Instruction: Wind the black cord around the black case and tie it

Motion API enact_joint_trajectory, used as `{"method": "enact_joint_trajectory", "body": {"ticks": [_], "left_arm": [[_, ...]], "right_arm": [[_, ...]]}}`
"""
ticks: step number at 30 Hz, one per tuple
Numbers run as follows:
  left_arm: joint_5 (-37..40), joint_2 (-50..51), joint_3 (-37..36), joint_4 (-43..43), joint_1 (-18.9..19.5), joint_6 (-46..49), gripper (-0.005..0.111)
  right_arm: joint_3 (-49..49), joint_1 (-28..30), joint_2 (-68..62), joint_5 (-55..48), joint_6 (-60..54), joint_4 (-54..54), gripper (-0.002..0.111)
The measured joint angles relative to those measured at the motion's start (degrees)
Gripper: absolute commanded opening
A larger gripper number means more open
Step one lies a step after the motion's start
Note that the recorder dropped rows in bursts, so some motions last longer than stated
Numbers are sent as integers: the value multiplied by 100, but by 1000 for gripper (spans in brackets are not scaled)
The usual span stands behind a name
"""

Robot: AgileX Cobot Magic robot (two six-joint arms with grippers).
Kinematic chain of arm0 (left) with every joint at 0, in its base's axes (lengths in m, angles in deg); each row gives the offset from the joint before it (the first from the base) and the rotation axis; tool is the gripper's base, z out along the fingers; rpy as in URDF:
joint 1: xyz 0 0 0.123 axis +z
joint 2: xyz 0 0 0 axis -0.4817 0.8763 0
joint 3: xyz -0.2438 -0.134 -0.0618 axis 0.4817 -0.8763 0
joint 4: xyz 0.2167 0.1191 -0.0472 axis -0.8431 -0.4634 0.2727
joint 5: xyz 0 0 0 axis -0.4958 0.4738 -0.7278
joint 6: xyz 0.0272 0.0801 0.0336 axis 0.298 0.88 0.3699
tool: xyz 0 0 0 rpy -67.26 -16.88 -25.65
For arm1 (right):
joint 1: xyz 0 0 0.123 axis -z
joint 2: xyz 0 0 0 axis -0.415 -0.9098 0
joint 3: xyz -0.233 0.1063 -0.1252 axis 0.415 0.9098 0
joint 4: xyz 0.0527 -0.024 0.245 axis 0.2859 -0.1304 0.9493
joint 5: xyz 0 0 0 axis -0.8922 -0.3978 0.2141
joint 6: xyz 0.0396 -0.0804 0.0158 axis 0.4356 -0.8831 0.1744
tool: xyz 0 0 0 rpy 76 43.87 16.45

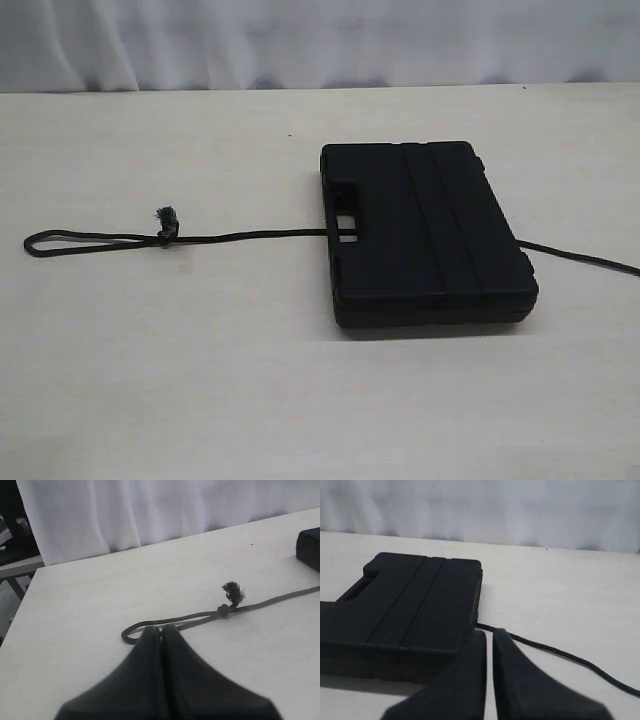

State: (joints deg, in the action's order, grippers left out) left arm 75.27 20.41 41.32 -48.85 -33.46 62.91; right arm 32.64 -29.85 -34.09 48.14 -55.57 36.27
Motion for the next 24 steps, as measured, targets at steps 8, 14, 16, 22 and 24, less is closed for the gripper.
{"method": "enact_joint_trajectory", "body": {"ticks": [8,14,16,22,24], "left_arm": [[0,0,0,0,0,0,0],[0,0,0,0,0,0,0],[0,0,0,0,0,0,0],[0,0,0,0,0,0,0],[0,0,0,0,0,0,0]], "right_arm": [[0,0,0,1708,0,0,4],[0,0,0,3759,0,0,4],[0,0,0,4957,170,0,4],[-766,0,10,6162,1515,294,4],[-1708,0,10,4409,1645,268,5]]}}
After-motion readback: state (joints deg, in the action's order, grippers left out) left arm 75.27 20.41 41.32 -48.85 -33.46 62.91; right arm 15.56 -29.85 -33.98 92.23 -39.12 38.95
